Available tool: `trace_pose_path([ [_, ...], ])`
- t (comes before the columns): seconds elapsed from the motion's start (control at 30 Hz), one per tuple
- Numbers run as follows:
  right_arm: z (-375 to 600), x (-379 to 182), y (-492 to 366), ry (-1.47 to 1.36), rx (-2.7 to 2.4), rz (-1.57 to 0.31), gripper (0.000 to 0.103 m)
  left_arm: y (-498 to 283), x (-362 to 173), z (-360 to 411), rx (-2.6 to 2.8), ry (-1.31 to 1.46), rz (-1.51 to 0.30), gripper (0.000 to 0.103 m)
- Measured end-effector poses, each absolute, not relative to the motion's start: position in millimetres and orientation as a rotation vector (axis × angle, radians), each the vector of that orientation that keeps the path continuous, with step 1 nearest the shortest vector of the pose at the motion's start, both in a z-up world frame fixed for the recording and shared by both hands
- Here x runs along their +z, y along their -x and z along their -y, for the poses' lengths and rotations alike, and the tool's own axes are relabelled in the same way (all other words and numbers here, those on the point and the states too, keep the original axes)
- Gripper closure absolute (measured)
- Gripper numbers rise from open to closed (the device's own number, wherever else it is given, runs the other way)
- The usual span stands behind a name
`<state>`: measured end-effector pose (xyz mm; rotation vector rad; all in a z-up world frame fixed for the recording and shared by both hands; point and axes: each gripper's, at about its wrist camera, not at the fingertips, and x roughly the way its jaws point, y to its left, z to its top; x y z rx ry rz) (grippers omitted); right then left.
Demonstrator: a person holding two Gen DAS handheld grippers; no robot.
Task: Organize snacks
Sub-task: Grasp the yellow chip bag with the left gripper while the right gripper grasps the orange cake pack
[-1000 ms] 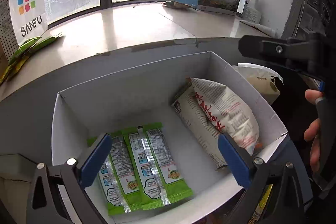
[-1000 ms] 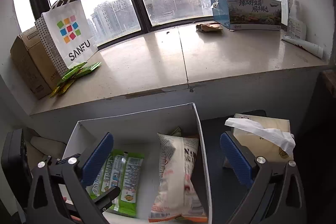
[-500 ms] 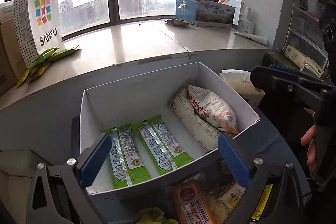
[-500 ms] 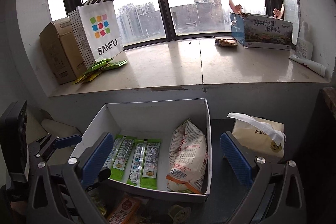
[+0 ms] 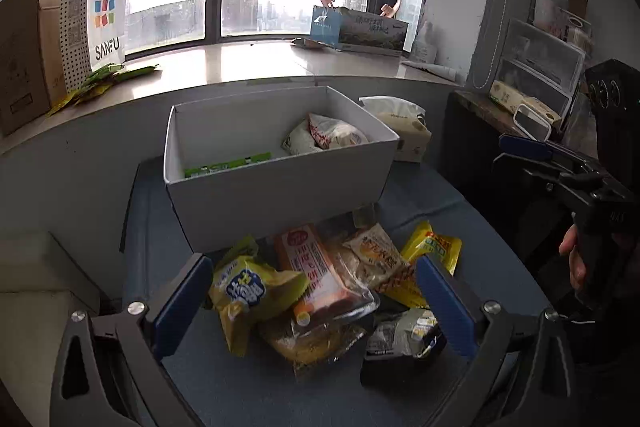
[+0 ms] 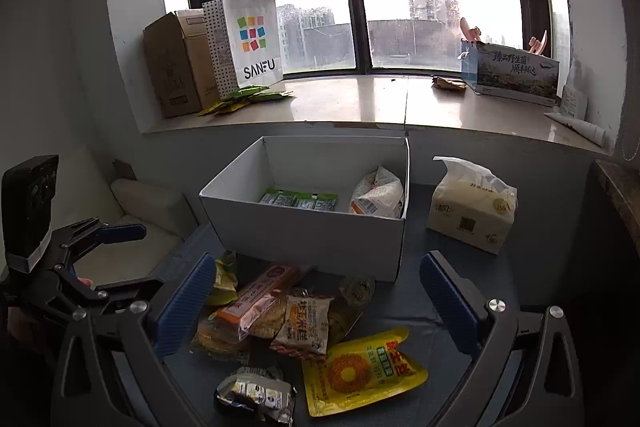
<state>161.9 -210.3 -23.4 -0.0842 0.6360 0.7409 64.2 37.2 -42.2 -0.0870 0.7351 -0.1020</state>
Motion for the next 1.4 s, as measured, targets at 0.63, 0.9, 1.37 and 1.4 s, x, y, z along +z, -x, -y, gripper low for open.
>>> trace_pose_path([
  [0.63,233,-54,-123,0.023,0.732,-0.707,0.000,-125,-138,-118,0.142,0.664,-0.949,0.000],
  [0.9,228,-58,-121,0.047,0.738,-0.718,0.000,-141,-173,-128,0.207,0.789,-1.029,0.043],
  [1.37,206,-77,-139,0.055,0.758,-0.811,0.000,-56,-74,-78,-0.015,0.349,-0.670,0.046],
  [1.4,204,-79,-144,0.053,0.753,-0.823,0.000,-49,-66,-73,-0.023,0.328,-0.647,0.046],
])
